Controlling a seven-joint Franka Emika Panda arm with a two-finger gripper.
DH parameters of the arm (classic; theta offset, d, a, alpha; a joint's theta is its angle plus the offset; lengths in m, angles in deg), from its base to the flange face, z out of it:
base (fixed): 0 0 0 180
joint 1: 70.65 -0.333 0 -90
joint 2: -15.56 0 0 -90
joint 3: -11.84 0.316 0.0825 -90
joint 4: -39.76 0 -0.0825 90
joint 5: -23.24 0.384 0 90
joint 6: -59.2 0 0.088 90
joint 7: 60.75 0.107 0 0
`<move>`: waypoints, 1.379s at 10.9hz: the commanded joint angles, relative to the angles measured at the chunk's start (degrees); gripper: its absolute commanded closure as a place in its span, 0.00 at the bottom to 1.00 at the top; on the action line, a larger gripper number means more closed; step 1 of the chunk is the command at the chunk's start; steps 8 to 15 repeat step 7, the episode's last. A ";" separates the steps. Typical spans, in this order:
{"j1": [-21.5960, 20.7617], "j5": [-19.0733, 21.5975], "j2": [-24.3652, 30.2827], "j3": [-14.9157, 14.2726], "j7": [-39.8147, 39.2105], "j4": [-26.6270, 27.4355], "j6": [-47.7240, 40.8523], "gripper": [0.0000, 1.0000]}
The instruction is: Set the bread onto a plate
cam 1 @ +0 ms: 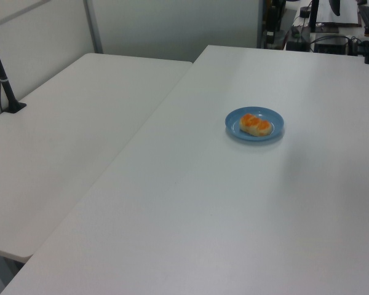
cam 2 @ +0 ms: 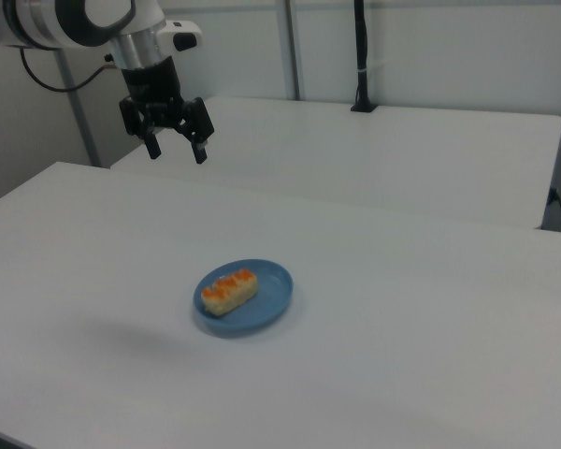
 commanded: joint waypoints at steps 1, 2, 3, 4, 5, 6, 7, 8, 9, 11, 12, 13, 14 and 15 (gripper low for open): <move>1.60 1.19 1.04 0.96 -1.87 0.94 -0.91 0.00; 1.69 1.10 1.21 0.96 -1.78 1.03 -1.00 0.00; 1.78 1.10 1.22 0.96 -0.91 1.03 -1.00 0.00; 1.78 1.19 1.13 0.87 0.75 1.03 -0.91 0.00; 1.78 1.28 1.13 0.87 2.94 1.03 -0.74 0.00; 1.78 1.28 0.95 0.87 3.14 1.03 -0.48 0.00; 1.78 1.28 0.95 0.87 3.14 1.03 -0.39 0.00; 1.78 1.28 0.95 0.87 3.14 1.03 -0.39 0.00; 1.78 1.28 0.95 0.87 3.14 1.03 -0.39 0.00; 1.78 1.28 0.95 0.87 3.14 1.03 -0.39 0.00; 1.78 1.28 0.95 0.87 3.14 1.03 -0.39 0.00; 1.78 1.28 0.95 0.87 3.14 1.03 -0.39 0.00; 1.78 1.28 0.95 0.87 3.14 1.03 -0.39 0.00; 1.78 1.28 0.95 0.87 3.14 1.03 -0.39 0.00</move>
